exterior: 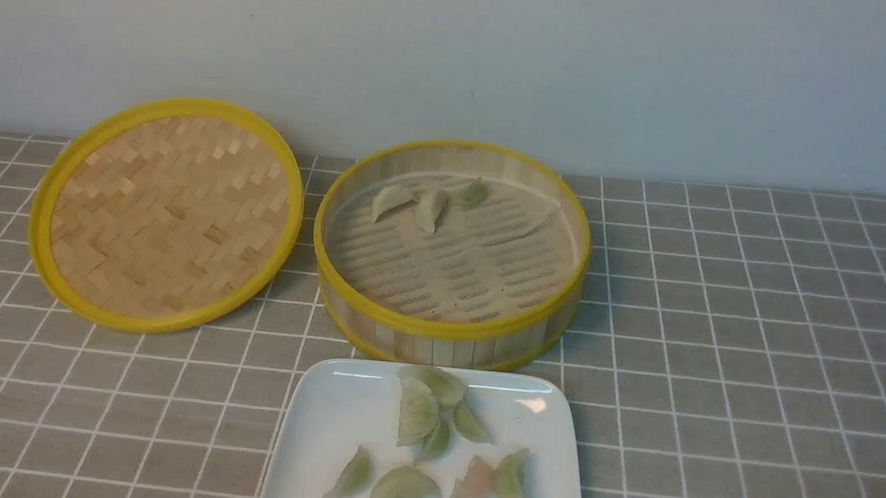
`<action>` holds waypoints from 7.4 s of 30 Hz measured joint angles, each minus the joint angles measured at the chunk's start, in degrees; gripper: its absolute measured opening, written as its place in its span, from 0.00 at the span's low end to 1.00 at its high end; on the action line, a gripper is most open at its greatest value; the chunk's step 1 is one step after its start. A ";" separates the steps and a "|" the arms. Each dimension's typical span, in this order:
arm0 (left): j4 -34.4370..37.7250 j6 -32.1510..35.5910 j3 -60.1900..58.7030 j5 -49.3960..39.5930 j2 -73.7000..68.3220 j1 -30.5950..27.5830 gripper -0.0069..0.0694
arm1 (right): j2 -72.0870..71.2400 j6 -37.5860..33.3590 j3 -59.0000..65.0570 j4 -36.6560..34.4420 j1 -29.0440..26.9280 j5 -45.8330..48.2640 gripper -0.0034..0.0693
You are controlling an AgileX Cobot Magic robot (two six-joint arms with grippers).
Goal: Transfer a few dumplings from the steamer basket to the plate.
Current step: Use the left arm to grab a dumpling from the steamer, then use the left arm to put the dumpling into the plate, then use the left arm to grab a dumpling from the steamer
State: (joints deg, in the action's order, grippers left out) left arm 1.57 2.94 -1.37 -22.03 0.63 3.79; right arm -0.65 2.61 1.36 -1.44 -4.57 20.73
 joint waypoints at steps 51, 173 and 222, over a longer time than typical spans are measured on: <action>33.68 -11.03 1.17 48.02 -1.25 0.00 0.08 | 0.00 -0.01 0.00 0.00 0.00 0.00 0.03; 14.84 6.66 93.71 -49.64 -93.00 19.86 0.37 | 0.00 -0.12 0.00 0.00 0.00 0.05 0.03; 6.55 -4.01 123.45 -23.56 -136.64 18.85 0.57 | 0.00 -0.12 0.00 0.00 0.00 0.05 0.03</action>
State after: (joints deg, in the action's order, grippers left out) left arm 8.12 -1.07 122.08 -45.59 -136.02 22.64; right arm -0.65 2.49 1.36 -1.44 -4.57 20.79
